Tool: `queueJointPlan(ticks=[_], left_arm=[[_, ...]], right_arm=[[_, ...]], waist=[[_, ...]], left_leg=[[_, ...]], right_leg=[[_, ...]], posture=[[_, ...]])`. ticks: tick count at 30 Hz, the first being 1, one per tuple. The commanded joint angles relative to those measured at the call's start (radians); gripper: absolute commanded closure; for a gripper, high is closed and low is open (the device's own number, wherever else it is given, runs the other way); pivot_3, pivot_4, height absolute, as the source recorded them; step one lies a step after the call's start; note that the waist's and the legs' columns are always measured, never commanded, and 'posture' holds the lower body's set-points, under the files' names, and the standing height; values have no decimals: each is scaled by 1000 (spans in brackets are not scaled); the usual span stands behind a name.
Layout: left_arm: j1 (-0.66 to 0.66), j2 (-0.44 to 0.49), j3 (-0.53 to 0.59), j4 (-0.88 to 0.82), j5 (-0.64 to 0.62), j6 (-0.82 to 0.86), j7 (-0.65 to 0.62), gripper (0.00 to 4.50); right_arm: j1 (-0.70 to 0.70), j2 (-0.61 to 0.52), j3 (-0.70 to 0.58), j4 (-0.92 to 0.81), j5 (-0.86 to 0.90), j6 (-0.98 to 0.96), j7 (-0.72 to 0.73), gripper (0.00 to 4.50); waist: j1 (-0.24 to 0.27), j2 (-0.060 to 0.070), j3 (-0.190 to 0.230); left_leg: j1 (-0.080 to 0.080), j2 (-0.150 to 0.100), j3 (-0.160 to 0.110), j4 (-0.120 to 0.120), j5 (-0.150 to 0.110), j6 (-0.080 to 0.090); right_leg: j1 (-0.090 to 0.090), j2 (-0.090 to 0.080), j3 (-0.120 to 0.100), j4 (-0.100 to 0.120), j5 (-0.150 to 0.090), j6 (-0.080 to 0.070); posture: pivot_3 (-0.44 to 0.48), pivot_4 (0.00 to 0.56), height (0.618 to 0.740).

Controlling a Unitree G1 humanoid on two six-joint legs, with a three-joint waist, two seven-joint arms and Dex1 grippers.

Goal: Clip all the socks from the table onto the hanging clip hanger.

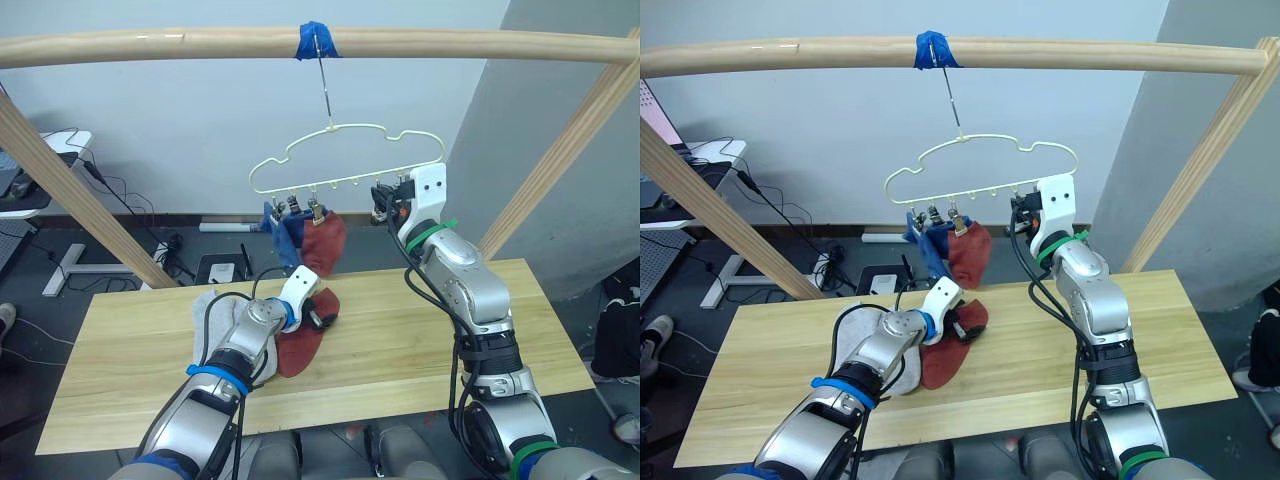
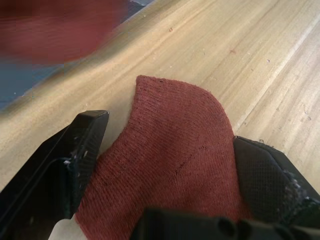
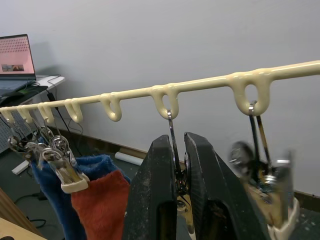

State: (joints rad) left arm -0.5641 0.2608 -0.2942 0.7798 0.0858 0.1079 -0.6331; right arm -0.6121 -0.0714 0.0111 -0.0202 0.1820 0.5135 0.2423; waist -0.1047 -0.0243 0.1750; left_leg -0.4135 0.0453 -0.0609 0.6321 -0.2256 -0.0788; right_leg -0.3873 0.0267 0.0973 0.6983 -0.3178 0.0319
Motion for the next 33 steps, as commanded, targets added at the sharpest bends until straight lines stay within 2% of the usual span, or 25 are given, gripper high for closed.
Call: queueJointPlan(ticks=[1,14,15,20,24,29,33], left_arm=[[36,21,6,-6,7,43,-40,629],[128,26,81,-196,-81,31,-136,4351],[135,22,84,-214,-92,25,-150,4473],[165,11,104,-343,-159,35,-192,4473],[174,-13,150,-536,-290,71,-254,4473],[98,-74,219,-620,-389,132,-199,4473],[78,-93,210,-628,-391,143,-177,4473]], right_arm=[[3,-6,-20,-40,12,7,-13,4478],[-16,-5,-17,2,21,-6,9,4478],[-19,-6,-19,7,25,-8,13,4478],[-30,-3,-34,9,80,24,41,4478],[-44,16,-125,-26,261,240,52,4478],[-76,39,-258,-56,440,467,-31,4478],[-93,59,-304,-75,508,542,-86,4478]], waist=[[-5,0,0],[-12,0,0],[-10,0,0],[-6,0,0],[-5,0,0],[0,0,0],[-2,1,0]], left_leg=[[0,0,0,0,0,0],[1,0,0,0,0,0],[1,0,0,0,0,0],[0,0,-1,-1,0,0],[0,0,-1,0,0,0],[-1,0,-2,0,0,0],[0,0,-2,0,0,0]], right_leg=[[0,0,0,0,0,0],[0,0,0,0,0,0],[0,0,0,0,0,0],[0,0,0,0,0,0],[0,0,-1,0,0,0],[0,0,-1,0,0,0],[0,0,-1,0,0,0]], posture=[[-159,174,740],[-109,173,740],[-105,171,740],[-99,168,740],[-89,161,740],[-79,148,740],[-82,139,740]])
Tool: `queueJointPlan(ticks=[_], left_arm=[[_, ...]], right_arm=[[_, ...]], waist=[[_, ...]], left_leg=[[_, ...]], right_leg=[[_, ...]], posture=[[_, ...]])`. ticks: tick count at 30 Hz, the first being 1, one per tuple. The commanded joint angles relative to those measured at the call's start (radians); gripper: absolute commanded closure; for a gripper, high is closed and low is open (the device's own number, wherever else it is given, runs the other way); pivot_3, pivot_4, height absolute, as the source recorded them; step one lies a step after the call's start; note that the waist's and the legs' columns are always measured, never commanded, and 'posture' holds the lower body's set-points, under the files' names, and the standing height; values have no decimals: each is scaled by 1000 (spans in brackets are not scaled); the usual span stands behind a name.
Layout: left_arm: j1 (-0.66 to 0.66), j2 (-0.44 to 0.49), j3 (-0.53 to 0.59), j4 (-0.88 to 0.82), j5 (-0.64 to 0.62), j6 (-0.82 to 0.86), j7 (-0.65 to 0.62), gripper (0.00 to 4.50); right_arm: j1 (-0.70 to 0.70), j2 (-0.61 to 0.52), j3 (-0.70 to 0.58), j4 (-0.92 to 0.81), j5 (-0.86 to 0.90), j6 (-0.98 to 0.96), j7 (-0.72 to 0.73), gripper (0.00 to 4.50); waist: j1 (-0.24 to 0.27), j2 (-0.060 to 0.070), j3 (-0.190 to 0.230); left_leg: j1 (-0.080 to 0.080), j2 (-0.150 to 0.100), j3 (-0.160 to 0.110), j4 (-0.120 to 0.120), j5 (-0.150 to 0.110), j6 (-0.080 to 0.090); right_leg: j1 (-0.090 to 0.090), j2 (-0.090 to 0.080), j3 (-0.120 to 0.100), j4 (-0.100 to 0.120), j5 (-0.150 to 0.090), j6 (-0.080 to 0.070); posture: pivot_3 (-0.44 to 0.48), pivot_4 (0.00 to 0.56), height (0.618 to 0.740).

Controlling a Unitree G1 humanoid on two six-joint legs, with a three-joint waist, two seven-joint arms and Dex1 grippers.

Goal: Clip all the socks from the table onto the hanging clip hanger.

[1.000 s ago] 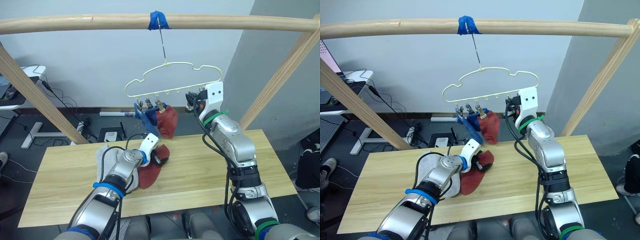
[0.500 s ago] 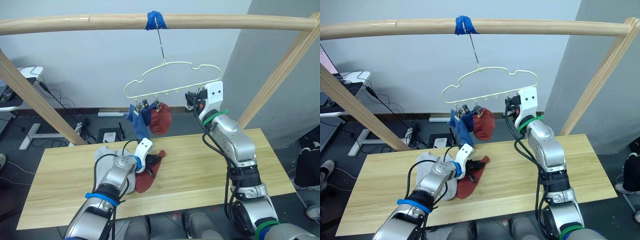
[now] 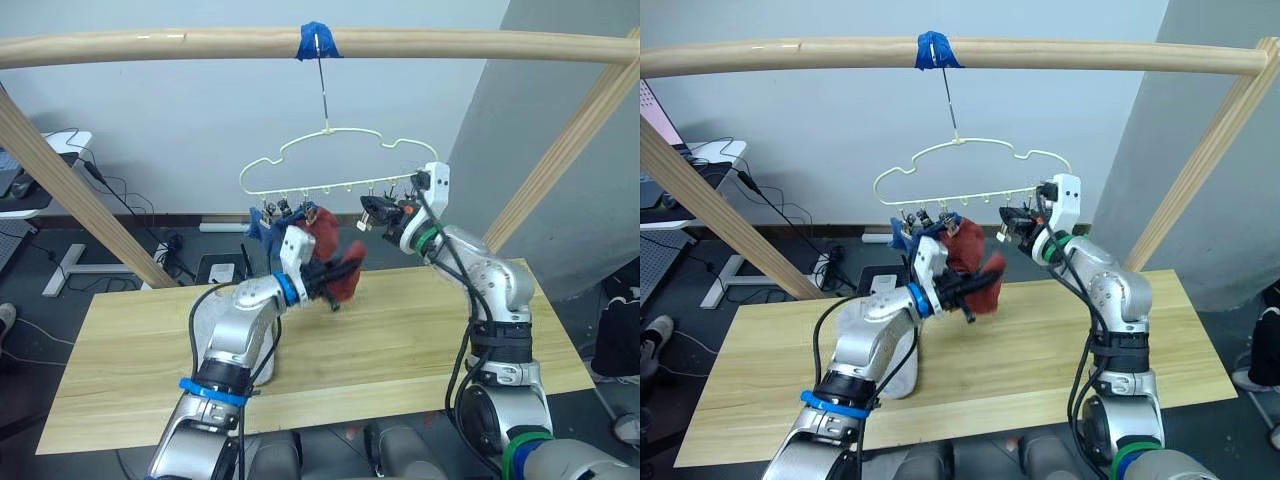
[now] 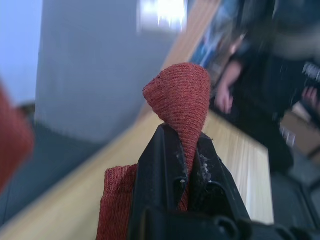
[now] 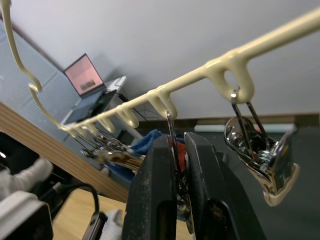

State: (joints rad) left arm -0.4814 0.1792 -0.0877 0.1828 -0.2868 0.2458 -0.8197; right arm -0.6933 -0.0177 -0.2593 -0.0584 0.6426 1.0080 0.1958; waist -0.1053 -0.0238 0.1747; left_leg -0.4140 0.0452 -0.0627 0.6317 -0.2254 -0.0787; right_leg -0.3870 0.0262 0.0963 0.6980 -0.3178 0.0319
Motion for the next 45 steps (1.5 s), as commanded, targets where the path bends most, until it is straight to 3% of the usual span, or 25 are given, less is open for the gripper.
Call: queueJointPlan(ticks=[1,23,45], left_arm=[[-8,-16,5,-32,-24,5,12,4473],[-30,9,-6,23,-16,3,-27,4473],[-93,17,33,59,-50,1,-36,4473]], right_arm=[[-11,5,-32,-45,53,54,-48,4478],[-19,-20,-51,-56,154,91,-118,4478],[-2,-35,-8,-53,145,72,-100,4478]], waist=[[-2,0,0],[-4,0,0],[-5,0,-1]], left_leg=[[0,0,0,0,0,0],[-1,0,1,0,0,0],[-1,0,1,0,0,0]], right_leg=[[0,0,0,0,0,0],[-1,0,0,0,0,0],[-1,0,0,0,0,0]], posture=[[-83,137,740],[-102,118,740],[-95,121,740]])
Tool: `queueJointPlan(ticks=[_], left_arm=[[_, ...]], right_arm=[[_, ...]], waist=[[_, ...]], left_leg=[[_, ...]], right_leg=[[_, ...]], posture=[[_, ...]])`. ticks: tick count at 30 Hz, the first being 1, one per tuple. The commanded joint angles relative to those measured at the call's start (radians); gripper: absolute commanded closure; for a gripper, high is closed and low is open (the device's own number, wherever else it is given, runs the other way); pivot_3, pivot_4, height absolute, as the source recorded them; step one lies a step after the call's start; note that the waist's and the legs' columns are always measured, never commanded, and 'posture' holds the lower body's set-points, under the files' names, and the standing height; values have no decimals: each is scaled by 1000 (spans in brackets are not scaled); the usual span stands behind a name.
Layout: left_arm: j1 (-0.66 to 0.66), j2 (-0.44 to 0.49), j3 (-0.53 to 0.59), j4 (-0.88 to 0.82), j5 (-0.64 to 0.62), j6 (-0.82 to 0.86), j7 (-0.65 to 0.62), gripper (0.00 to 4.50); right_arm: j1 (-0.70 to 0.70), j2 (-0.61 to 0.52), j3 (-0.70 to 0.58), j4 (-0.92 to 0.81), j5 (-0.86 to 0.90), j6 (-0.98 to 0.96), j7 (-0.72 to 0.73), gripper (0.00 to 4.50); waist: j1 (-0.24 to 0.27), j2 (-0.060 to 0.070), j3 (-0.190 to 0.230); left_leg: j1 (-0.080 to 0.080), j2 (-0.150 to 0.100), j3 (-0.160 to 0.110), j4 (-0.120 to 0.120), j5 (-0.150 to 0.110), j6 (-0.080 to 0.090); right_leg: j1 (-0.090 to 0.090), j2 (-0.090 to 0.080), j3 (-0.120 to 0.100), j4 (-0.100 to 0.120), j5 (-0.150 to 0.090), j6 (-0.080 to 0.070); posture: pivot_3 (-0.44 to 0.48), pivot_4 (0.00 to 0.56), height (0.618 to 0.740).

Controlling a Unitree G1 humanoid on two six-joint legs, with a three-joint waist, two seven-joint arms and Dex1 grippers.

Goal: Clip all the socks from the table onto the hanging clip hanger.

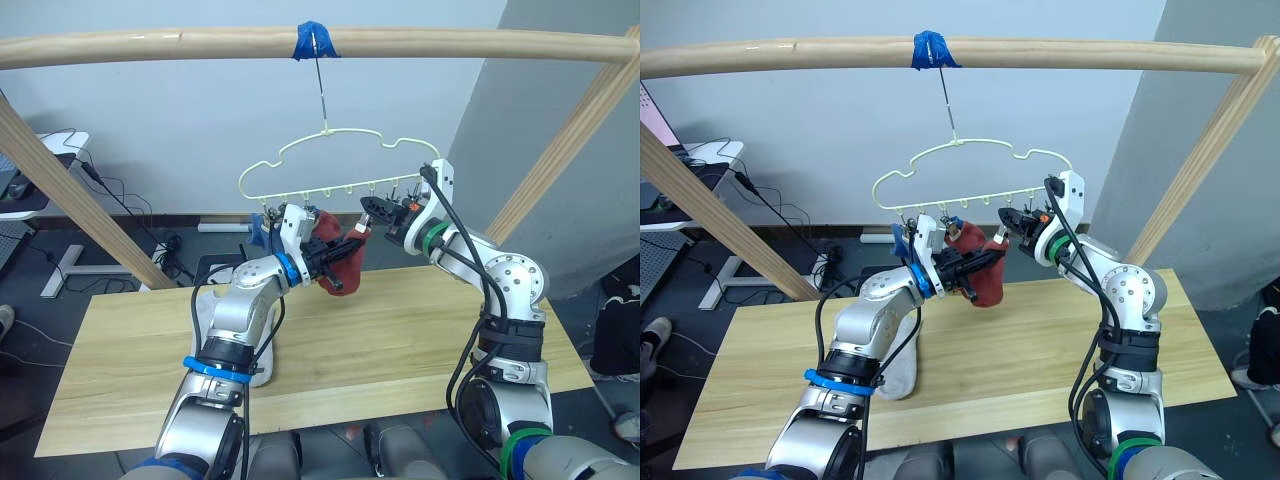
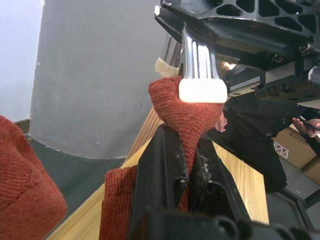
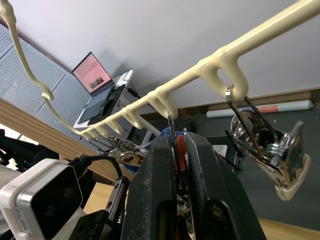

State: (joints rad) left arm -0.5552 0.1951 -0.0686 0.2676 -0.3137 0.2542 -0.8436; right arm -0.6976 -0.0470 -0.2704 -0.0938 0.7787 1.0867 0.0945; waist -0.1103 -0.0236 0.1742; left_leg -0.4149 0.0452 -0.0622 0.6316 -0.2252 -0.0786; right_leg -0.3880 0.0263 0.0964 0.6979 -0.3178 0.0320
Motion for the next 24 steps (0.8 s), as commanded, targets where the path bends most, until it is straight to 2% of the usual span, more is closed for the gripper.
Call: queueJointPlan(ticks=[1,4,15,17,20,21,22,24], left_arm=[[-20,1,14,-25,-24,-8,-12,4473],[-25,-4,8,-24,-19,-11,-11,4473],[-52,-20,-6,-1,2,-33,0,4500],[-54,-20,-13,8,8,-35,-4,4500],[-56,-20,-12,17,9,-34,-7,4500],[-56,-24,-12,34,9,-26,-4,3928],[-56,-27,-12,47,9,-20,-2,3770],[-51,-23,-14,68,10,-12,-8,3141]], right_arm=[[2,-6,4,-17,9,-7,1,4478],[2,4,5,-19,19,-7,2,4478],[20,-20,-31,-56,65,22,-2,611],[28,-44,-55,-81,85,41,-9,19],[36,-60,-71,-105,115,59,-22,19],[54,-79,-102,-148,164,94,-30,0],[67,-92,-125,-181,200,119,-37,0],[97,-134,-156,-242,253,156,-50,0]], waist=[[0,0,0],[0,0,0],[-4,0,0],[-3,0,0],[-4,0,0],[-5,0,0],[-4,0,0],[-4,0,0]], left_leg=[[0,0,0,0,0,0],[0,0,0,0,0,0],[0,0,0,0,0,0],[0,0,0,0,0,0],[0,0,0,0,0,0],[0,0,0,0,0,0],[0,0,0,0,0,0],[-1,0,0,0,0,0]], right_leg=[[0,0,0,0,0,0],[0,0,0,0,0,0],[0,0,0,0,0,0],[0,0,0,0,0,0],[0,0,0,0,0,0],[0,0,0,0,0,0],[0,0,0,0,0,0],[0,0,0,0,0,0]], posture=[[-95,121,740],[-95,121,740],[-97,119,740],[-98,121,740],[-112,125,740],[-112,125,740],[-112,125,740],[-120,126,740]])
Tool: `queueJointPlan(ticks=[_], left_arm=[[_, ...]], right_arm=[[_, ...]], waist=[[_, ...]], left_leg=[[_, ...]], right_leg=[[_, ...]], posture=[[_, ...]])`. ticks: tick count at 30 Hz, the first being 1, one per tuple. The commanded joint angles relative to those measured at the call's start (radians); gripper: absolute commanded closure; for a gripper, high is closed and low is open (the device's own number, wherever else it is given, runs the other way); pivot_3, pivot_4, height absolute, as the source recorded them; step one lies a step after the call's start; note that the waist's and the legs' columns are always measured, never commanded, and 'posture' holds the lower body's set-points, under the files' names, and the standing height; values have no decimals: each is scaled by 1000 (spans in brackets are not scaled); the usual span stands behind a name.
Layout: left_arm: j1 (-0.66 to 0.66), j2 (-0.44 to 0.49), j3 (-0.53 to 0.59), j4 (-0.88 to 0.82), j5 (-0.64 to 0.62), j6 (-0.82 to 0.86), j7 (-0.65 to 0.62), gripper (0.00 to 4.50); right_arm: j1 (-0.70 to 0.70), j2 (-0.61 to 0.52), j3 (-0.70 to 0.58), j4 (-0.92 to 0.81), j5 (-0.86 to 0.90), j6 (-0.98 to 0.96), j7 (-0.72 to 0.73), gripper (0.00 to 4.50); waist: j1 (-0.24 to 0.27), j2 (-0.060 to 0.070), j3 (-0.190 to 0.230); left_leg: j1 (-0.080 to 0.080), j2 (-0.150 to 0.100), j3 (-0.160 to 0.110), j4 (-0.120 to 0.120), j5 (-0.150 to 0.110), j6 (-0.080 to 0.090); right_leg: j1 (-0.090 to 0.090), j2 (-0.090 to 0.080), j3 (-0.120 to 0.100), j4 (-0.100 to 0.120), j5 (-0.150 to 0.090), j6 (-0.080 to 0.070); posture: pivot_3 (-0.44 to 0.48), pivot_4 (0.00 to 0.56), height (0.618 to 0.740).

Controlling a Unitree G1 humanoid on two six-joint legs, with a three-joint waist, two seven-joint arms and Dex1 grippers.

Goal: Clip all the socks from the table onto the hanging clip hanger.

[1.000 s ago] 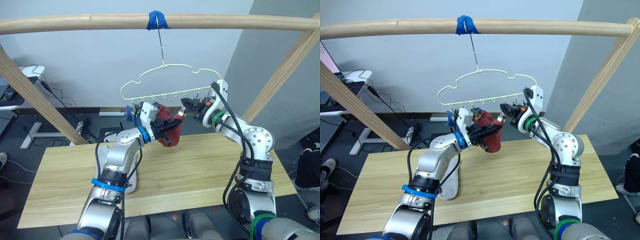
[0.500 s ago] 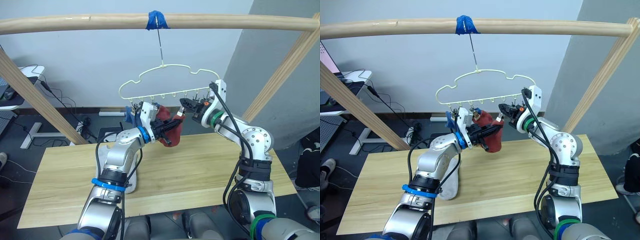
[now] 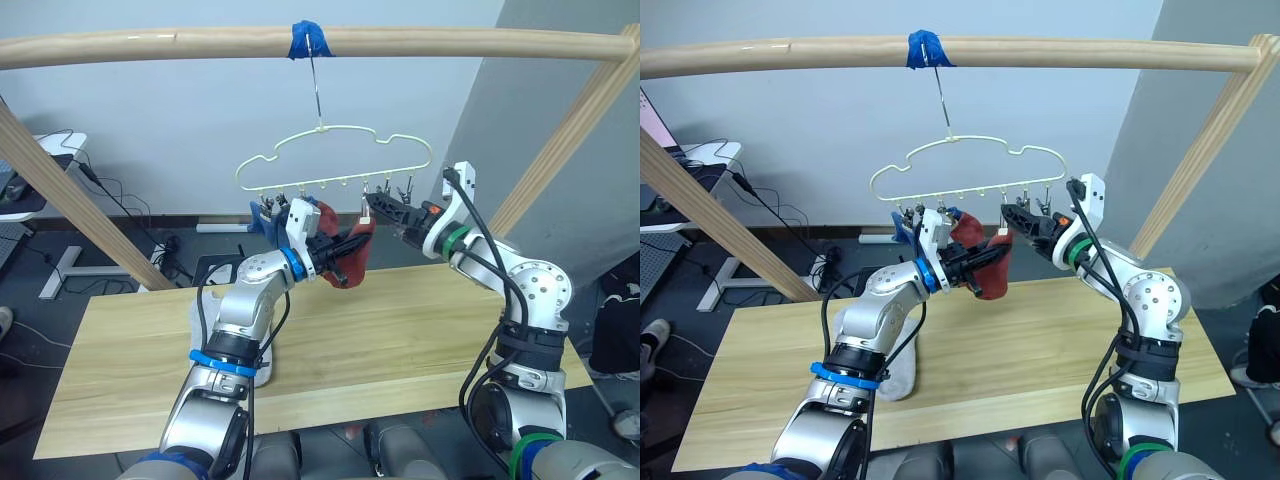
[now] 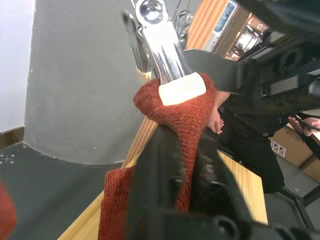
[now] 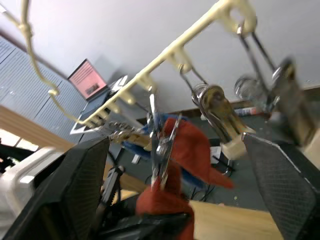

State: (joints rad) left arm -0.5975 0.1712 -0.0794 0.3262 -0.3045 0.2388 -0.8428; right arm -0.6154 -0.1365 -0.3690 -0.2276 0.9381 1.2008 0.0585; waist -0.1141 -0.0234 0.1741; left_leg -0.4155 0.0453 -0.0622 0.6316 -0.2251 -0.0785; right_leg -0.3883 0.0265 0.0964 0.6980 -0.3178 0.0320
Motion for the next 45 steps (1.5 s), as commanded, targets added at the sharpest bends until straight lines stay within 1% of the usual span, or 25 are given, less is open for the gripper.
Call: queueJointPlan(ticks=[1,2,5,9,11,14,17,18,19,20,23,24,25,28,30,34,40,43,45], left_arm=[[-3,8,0,9,-2,7,-15,2848],[0,14,3,10,-5,10,-19,2578],[23,55,10,-4,-8,19,-44,1708],[59,120,32,-43,-27,44,-75,508],[97,163,46,-99,-52,86,-94,17],[122,190,54,-144,-72,123,-101,17],[140,207,59,-173,-80,138,-104,17],[162,232,80,-219,-110,186,-110,17],[187,264,107,-280,-151,244,-118,17],[205,287,125,-327,-184,289,-119,17],[229,343,179,-429,-270,404,-103,17],[232,354,192,-445,-277,412,-91,17],[235,359,199,-459,-280,417,-81,17],[262,390,207,-520,-280,419,-73,0],[275,383,221,-558,-284,378,-64,0],[275,345,230,-575,-265,293,-21,0],[276,330,226,-591,-290,271,-3,0],[283,329,223,-609,-305,276,2,0],[292,330,222,-609,-301,268,8,0]], right_arm=[[27,-57,-59,-129,106,47,-21,0],[35,-66,-60,-142,118,49,-29,0],[81,-106,-6,-205,90,24,-15,0],[141,-117,88,-262,-4,-81,5,0],[162,-65,123,-272,-59,-170,-19,0],[175,-16,136,-268,-88,-230,-46,0],[189,-25,174,-270,-116,-260,-18,0],[207,-59,243,-270,-192,-313,16,0],[224,-91,321,-268,-283,-379,39,0],[237,-113,374,-265,-348,-432,55,0],[253,-87,447,-230,-445,-546,57,0],[254,-76,464,-211,-474,-580,61,0],[257,-70,475,-200,-496,-605,68,0],[253,-41,488,-144,-575,-679,46,577],[237,-32,502,-106,-630,-715,37,1201],[215,-2,491,-45,-697,-767,12,1201],[193,26,479,8,-749,-814,14,1201],[171,40,475,47,-771,-834,12,1781],[155,48,470,78,-788,-842,7,1781]], waist=[[-1,0,0],[-2,0,0],[-12,0,0],[-34,1,-1],[-38,1,-1],[-41,1,-1],[-28,1,-1],[-26,1,-1],[-25,1,-1],[-25,1,-1],[-25,1,-1],[-23,1,-1],[-22,1,-1],[-13,1,-1],[-5,1,-1],[21,1,-1],[33,1,-1],[33,1,-1],[33,1,-1]], left_leg=[[0,0,0,0,0,0],[0,0,1,0,0,0],[0,0,1,0,0,0],[1,1,1,0,0,0],[1,1,1,0,0,0],[1,1,1,0,0,0],[0,1,0,1,0,0],[0,0,0,1,0,0],[0,0,0,1,0,0],[0,0,0,1,0,0],[0,2,0,0,0,0],[0,2,-1,0,0,0],[1,3,-2,0,0,0],[1,2,-2,1,1,0],[1,1,-1,1,1,0],[1,1,-1,2,1,0],[1,1,0,2,1,0],[1,1,-1,2,1,0],[1,1,-1,2,1,0]], right_leg=[[0,0,0,0,0,0],[0,0,1,0,0,0],[0,0,1,0,0,0],[0,2,2,1,0,0],[-1,2,2,1,0,0],[-1,2,2,1,0,0],[0,1,1,1,0,0],[0,1,1,0,0,0],[0,1,1,0,0,0],[0,1,1,0,0,0],[-1,2,1,0,0,0],[-1,2,0,1,0,0],[-1,3,0,2,0,0],[0,2,0,2,0,0],[0,1,1,2,0,0],[0,1,0,2,0,0],[0,1,0,2,0,0],[0,1,0,2,0,0],[0,1,0,2,0,0]], posture=[[-127,126,740],[-132,126,740],[-136,126,740],[-134,126,740],[-126,125,740],[-126,125,740],[-126,125,740],[-126,125,740],[-80,127,740],[-67,129,740],[-67,129,740],[-67,129,740],[-48,128,740],[-36,128,740],[-29,128,740],[-22,130,740],[-11,135,740],[-6,136,740],[-6,136,740]])
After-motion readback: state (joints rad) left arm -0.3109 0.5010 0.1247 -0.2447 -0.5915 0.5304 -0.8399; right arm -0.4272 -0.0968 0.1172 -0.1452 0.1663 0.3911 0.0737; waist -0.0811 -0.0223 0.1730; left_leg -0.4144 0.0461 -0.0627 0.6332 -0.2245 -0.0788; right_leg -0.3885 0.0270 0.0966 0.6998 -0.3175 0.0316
